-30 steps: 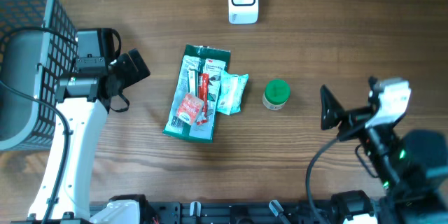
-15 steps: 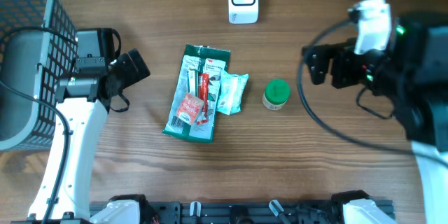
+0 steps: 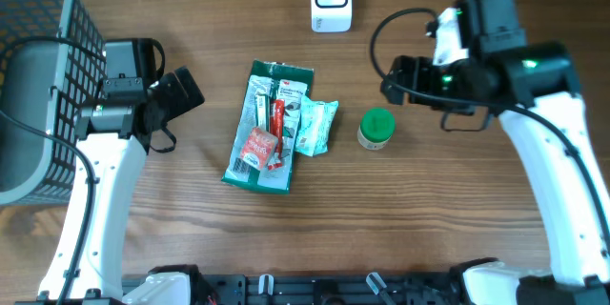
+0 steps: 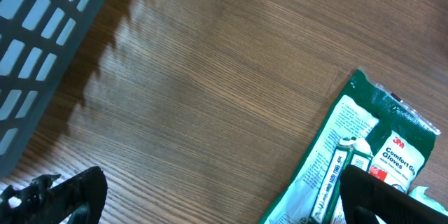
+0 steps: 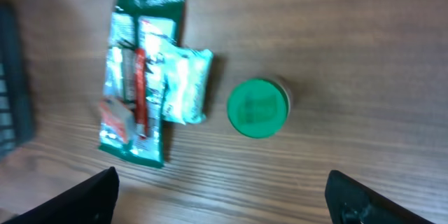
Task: Scan the item barcode
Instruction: 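Move the right gripper over the green-capped jar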
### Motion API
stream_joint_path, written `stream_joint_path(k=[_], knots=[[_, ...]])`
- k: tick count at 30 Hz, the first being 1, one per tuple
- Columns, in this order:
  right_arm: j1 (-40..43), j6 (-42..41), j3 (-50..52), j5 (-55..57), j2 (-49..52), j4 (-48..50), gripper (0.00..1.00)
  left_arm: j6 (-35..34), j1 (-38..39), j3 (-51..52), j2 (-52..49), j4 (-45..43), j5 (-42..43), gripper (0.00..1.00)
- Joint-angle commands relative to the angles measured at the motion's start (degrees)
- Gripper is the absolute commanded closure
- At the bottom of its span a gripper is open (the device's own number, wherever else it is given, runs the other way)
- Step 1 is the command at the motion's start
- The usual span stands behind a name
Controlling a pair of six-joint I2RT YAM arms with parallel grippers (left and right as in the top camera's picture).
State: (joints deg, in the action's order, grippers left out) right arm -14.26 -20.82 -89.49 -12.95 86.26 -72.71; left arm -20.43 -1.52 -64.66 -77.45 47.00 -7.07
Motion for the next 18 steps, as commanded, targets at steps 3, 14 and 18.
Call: stream_joint_path(k=[3, 14, 18], knots=[[-5.6, -5.8, 0.1, 6.6, 5.1, 0.4, 0.00, 0.7, -0.3, -0.3, -0.1, 0.0, -0.5, 0.00], [-6.8, -7.9, 2.3, 7.1, 14.8, 0.3, 0.00, 0.7, -0.3, -0.3, -0.1, 0.0, -0.5, 0.00], [-6.8, -7.9, 3.0, 9.1, 18.1, 0.7, 0.00, 0.7, -0.3, -0.3, -0.1, 0.0, -0.5, 0.00]])
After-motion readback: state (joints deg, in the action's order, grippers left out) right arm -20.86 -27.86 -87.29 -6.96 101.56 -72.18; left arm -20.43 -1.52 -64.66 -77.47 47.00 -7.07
